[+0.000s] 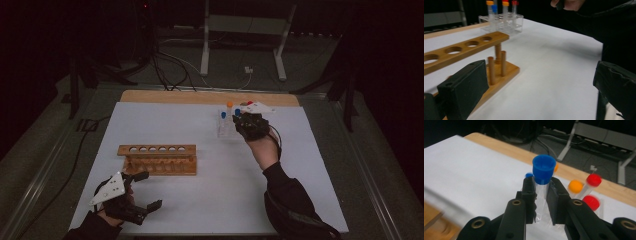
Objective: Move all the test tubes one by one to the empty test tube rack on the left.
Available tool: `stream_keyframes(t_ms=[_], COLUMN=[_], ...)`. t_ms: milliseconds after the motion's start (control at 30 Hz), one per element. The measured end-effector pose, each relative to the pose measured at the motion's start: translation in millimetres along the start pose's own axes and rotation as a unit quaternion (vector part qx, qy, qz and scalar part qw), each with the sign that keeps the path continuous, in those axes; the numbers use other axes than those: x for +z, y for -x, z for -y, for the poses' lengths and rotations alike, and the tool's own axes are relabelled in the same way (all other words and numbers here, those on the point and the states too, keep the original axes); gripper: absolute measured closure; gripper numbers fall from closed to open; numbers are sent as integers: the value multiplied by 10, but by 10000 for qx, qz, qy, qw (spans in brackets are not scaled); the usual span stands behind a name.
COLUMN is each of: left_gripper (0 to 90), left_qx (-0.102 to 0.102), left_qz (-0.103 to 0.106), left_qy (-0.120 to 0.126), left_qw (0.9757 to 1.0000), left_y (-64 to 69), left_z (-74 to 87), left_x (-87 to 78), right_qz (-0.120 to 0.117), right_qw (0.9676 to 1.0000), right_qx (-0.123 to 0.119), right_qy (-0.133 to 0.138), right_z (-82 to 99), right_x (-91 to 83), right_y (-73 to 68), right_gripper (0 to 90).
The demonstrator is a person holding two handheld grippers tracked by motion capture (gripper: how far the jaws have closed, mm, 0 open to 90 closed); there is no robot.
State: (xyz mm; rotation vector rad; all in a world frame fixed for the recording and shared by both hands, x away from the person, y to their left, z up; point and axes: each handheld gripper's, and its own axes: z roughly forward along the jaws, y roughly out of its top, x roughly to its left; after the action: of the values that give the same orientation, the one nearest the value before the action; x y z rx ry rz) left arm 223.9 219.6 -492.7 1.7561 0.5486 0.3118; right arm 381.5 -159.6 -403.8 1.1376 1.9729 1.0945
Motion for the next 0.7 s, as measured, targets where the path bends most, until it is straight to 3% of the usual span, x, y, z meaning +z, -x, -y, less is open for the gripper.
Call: stream_keyframes(t_ms=[200,333,433,533,700], left_gripper=[5,6,6,6,5], left_qx=[-16,-5,-140,-124,-164], left_qz=[115,192,337,264,243], left_qy=[-58,-30,-218,-303,-227], left_qw=[9999,9998,9991,9991,9993], left_y=[11,40,58,83,98], left_z=[0,-24,-75,-143,-299], left_x=[50,94,131,149,184], right_qz=[-167,-428,-478,-606,-833], right_qw=[9997,9985,9978,9968,9948], right_qx=[-162,-249,-365,-440,-494], right_qy=[-113,-231,-263,-286,-321], right_z=[155,308,359,430,546], right_x=[-105,-228,-287,-370,-488], right_y=[-70,-119,-148,-183,-253], right_gripper=[764,764,764,764,764])
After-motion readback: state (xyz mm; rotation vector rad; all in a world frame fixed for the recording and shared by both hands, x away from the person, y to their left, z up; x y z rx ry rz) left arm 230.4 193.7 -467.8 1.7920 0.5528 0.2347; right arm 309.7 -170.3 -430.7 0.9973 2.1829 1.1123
